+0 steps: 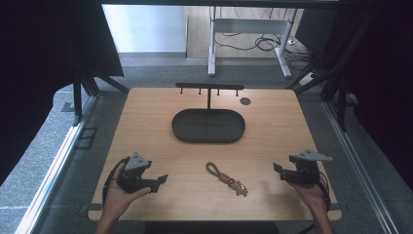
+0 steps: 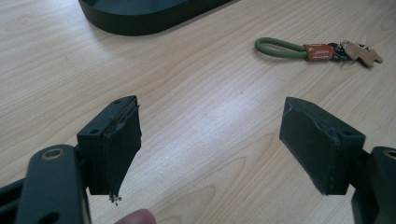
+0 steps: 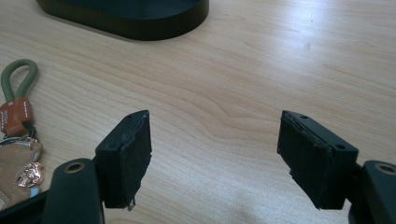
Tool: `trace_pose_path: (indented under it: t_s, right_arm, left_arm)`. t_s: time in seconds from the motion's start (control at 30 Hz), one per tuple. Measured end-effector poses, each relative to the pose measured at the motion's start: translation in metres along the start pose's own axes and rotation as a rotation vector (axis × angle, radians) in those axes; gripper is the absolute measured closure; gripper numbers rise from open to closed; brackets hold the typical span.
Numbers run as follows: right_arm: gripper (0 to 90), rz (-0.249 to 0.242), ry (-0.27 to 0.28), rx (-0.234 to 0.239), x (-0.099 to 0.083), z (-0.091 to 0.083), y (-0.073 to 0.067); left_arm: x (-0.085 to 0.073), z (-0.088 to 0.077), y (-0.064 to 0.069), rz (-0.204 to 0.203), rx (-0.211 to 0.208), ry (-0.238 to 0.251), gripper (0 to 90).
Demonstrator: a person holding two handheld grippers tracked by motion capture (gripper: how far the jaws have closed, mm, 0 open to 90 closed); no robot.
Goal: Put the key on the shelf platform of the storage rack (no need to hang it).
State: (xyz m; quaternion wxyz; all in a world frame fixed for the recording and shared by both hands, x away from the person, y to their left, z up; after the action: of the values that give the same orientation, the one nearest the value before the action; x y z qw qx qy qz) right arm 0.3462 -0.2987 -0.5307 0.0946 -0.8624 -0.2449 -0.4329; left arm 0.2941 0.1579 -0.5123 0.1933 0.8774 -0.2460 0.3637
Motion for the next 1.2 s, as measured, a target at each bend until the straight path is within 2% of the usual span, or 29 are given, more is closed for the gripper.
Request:
trace_pose_path:
  t_s: [0.2,0.4,0.53,0.83,1.2]
  right_arm:
    - [29.4,-0.017,0.004,0.021,0.004,-0.005,-0.01]
    - [30.2,-0.055,-0.033,0.037,0.011,-0.006,-0.023]
    - [31.7,-0.085,-0.061,0.067,0.02,-0.009,-0.031]
    - [31.8,-0.11,-0.085,0.131,0.037,-0.01,-0.05]
    - [36.0,-0.17,-0.122,0.161,0.044,-0.007,-0.063]
  left_arm:
    - [-0.001,-0.002,0.002,0.007,0.009,-0.006,21.0]
    - [0.0,-0.002,0.002,0.01,0.01,0.0,21.1]
    - [0.0,-0.003,0.002,0.01,0.002,0.003,21.1]
    - [0.0,-0.003,0.004,0.021,-0.018,0.009,21.2]
    - [0.0,-0.002,0.005,0.02,-0.019,0.007,21.2]
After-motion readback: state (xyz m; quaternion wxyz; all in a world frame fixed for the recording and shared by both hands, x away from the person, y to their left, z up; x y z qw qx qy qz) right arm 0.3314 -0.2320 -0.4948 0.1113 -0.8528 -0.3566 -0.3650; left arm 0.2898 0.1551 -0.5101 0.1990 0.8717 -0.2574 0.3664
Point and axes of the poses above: each handheld gripper's, and its own axes: z roughly forward along the jaws, x roughly out of its top, y roughly to its right, the point moved 7 cm from there along z, roughly forward along the jaws, and after that the axes turned 6 degrees about -z, right-handed, at the moved point
